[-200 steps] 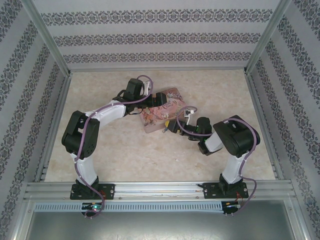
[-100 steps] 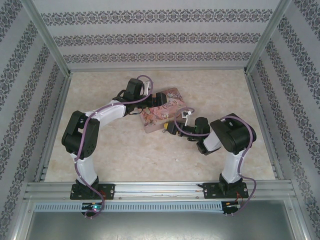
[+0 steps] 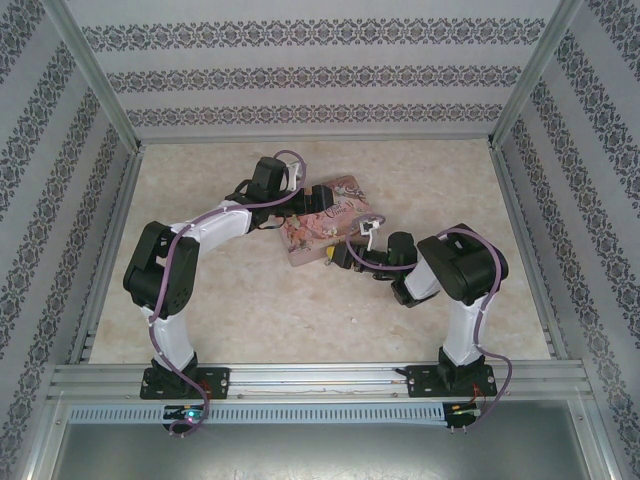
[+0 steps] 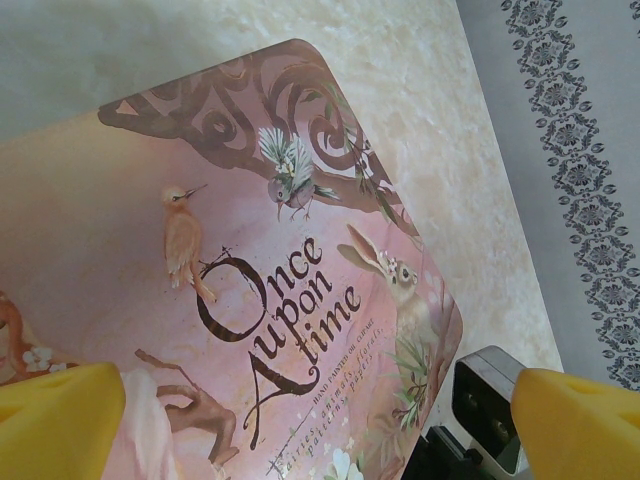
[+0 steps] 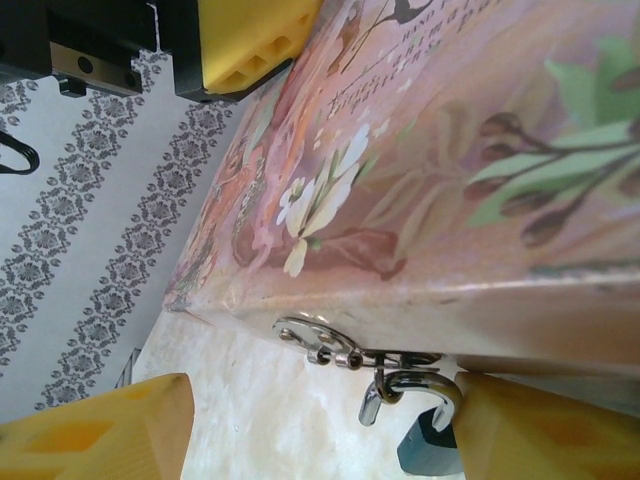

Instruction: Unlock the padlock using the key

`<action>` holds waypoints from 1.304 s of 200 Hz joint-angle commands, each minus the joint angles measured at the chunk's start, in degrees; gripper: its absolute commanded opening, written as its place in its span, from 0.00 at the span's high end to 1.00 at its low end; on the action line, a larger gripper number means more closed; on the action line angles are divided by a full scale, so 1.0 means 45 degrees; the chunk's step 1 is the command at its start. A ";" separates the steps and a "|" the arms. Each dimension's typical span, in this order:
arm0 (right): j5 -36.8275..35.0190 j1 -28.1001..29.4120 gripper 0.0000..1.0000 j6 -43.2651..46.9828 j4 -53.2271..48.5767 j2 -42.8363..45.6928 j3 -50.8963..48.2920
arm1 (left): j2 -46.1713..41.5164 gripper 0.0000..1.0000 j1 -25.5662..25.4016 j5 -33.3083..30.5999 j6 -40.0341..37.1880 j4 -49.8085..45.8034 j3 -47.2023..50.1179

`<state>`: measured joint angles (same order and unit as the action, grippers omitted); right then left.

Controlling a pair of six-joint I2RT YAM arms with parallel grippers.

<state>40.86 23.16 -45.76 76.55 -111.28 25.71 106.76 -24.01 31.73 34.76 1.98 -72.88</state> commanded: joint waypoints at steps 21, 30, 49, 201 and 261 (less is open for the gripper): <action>0.0567 0.0186 0.38 0.0307 0.0623 -0.0172 0.0176 | 0.0182 0.00 -0.0168 0.0367 0.0419 -0.2169 0.0409; 0.0602 0.0204 0.41 0.0317 0.0612 -0.0143 0.0151 | 0.0185 0.00 -0.0175 0.0378 0.0419 -0.2164 0.0385; 0.0666 0.0205 0.44 0.0290 0.0602 -0.0094 0.0085 | 0.0182 0.00 -0.0170 0.0362 0.0408 -0.2171 0.0382; 0.0130 0.0205 0.75 0.0295 0.0605 -0.0270 -0.0304 | 0.0158 0.00 -0.0168 0.0343 0.0370 -0.2241 0.0453; -0.0093 0.0196 0.93 0.0289 0.0582 -0.0197 -0.0414 | 0.0124 0.00 -0.0162 0.0313 0.0355 -0.2281 0.0454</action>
<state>38.39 23.40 -43.31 76.86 -111.81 24.14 106.41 -24.01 31.64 34.76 0.84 -72.88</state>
